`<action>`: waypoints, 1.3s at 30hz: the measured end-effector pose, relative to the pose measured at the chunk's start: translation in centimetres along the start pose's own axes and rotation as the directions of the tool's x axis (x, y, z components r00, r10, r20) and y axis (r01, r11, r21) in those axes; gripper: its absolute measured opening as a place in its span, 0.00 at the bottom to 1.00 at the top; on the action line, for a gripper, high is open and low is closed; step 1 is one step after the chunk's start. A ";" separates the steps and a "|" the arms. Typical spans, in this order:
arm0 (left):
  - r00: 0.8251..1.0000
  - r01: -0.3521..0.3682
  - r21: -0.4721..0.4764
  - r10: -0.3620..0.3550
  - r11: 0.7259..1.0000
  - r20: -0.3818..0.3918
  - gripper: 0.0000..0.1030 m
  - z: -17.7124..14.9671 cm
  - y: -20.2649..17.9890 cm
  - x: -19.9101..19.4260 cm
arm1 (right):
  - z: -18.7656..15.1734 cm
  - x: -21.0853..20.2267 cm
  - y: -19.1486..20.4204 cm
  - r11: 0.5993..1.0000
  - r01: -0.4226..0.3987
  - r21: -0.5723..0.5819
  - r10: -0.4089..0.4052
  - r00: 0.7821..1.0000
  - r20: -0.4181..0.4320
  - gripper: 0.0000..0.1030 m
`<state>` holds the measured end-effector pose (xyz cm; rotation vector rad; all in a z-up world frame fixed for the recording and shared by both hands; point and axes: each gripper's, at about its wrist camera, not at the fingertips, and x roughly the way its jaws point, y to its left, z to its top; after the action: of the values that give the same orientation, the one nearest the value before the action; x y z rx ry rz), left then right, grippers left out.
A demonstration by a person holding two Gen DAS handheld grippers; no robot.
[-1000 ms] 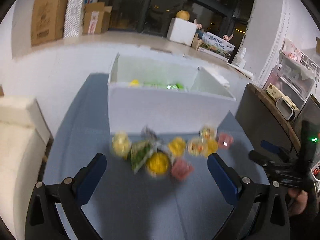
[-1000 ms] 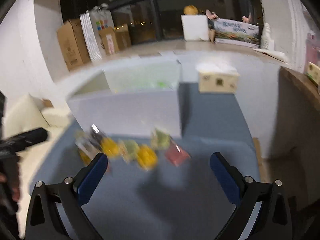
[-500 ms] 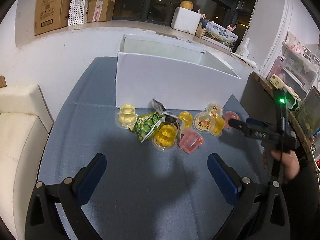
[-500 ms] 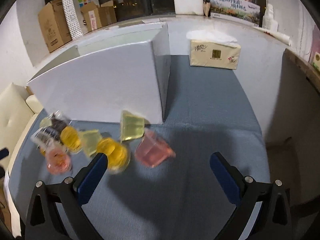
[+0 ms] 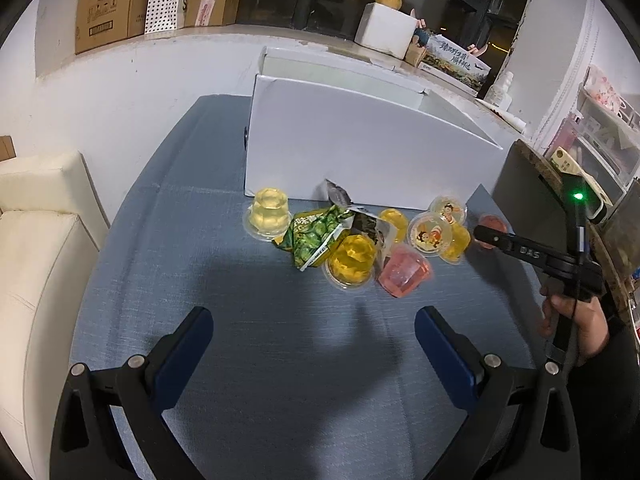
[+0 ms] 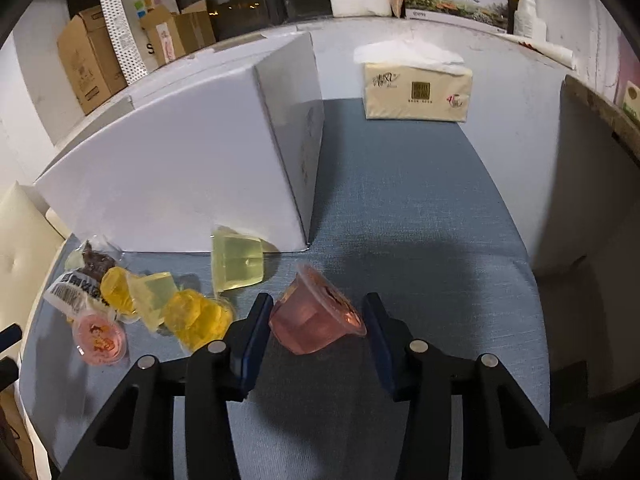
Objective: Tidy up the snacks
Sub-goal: 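Grasp the pink jelly cup with the right tool, then grasp a small snack packet with the left tool while the right carries the pink cup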
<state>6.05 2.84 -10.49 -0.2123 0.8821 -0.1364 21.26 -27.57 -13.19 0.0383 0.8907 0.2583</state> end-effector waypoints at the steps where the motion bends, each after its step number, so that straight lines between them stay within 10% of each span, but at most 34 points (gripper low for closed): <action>1: 1.000 -0.002 0.003 0.002 1.000 -0.001 1.00 0.1 0.0 0.1 | -0.1 -0.4 0.1 1.000 -0.004 0.004 0.004 1.000 0.009 0.49; 25: 0.996 0.031 -0.086 -0.038 0.996 -0.082 0.95 8.8 -1.3 9.8 | -3.4 -9.3 4.9 0.992 -0.115 -0.052 0.122 0.982 0.145 0.49; 29: 0.993 0.036 -0.065 -0.042 0.997 -0.106 0.45 8.6 -1.9 11.0 | -3.6 -9.8 5.4 0.991 -0.118 -0.063 0.126 0.981 0.151 0.49; 39: 0.997 0.070 -0.005 -0.070 0.998 -0.026 0.19 8.2 -2.4 9.0 | -3.8 -10.2 5.7 0.990 -0.128 -0.067 0.137 0.979 0.154 0.49</action>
<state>18.06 -0.28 -11.61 -0.2463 0.9016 -0.2031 11.01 -24.77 -6.98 0.0648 0.7233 0.3996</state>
